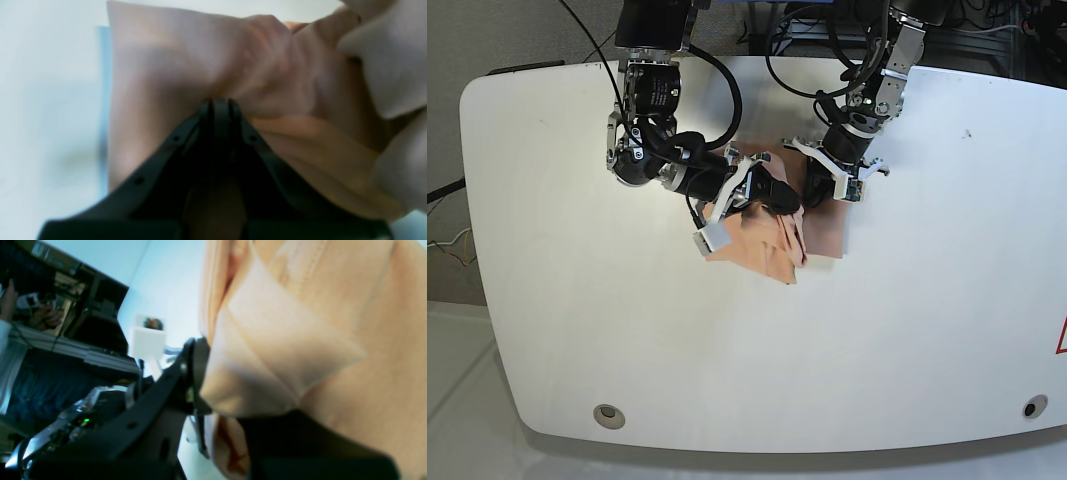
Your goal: Fold the T-shirt properly
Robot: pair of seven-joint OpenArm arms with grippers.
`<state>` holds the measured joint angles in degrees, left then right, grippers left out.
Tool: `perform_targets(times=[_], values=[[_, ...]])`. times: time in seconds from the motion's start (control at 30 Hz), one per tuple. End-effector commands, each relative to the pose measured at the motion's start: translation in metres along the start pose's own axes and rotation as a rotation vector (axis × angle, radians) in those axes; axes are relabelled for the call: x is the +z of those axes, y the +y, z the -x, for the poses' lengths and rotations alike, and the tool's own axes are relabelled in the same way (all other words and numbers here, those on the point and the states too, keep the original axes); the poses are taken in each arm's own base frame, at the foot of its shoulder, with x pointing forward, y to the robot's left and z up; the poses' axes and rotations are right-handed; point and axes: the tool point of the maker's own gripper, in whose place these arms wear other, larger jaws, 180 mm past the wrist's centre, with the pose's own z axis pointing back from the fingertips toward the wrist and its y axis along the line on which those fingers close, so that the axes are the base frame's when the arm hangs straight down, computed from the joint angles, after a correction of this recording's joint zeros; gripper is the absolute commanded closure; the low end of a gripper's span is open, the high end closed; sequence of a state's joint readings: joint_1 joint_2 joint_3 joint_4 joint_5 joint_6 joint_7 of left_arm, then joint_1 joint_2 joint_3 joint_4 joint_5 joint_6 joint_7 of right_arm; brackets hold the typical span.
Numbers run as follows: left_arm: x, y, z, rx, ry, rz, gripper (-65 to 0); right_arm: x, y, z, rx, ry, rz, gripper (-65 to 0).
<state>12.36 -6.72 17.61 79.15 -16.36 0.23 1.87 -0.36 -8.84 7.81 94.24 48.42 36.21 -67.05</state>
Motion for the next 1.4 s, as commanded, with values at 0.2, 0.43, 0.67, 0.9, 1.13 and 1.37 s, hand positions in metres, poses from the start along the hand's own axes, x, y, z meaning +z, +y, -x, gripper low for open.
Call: perform_targets(times=[0.2, 0.43, 0.67, 0.9, 1.13, 1.37], values=[[0.011, 0.018, 0.052, -0.014, 0.222, -0.074, -0.5, -0.006, -0.001, -0.003, -0.042, -0.030, -0.037, -7.9], [0.011, 0.019, 0.051, -0.011, 0.220, -0.078, -0.6, -0.006, -0.002, -0.001, -0.048, -0.028, -0.036, -18.1], [0.007, 0.019, 0.041, -0.016, 0.198, -0.075, -0.6, -0.006, -0.002, -0.002, -0.048, -0.028, -0.036, -14.2], [0.005, 0.015, 0.029, -0.018, 0.169, -0.067, -0.6, -0.006, -0.002, -0.001, -0.049, -0.029, -0.036, -13.7], [0.005, 0.009, 0.013, -0.019, 0.126, -0.052, -0.8, -0.006, -0.003, -0.001, -0.050, -0.028, -0.036, -13.7], [0.005, 0.007, 0.005, -0.019, 0.107, -0.048, -1.0, -0.006, -0.003, -0.001, -0.050, -0.028, -0.036, -13.7]])
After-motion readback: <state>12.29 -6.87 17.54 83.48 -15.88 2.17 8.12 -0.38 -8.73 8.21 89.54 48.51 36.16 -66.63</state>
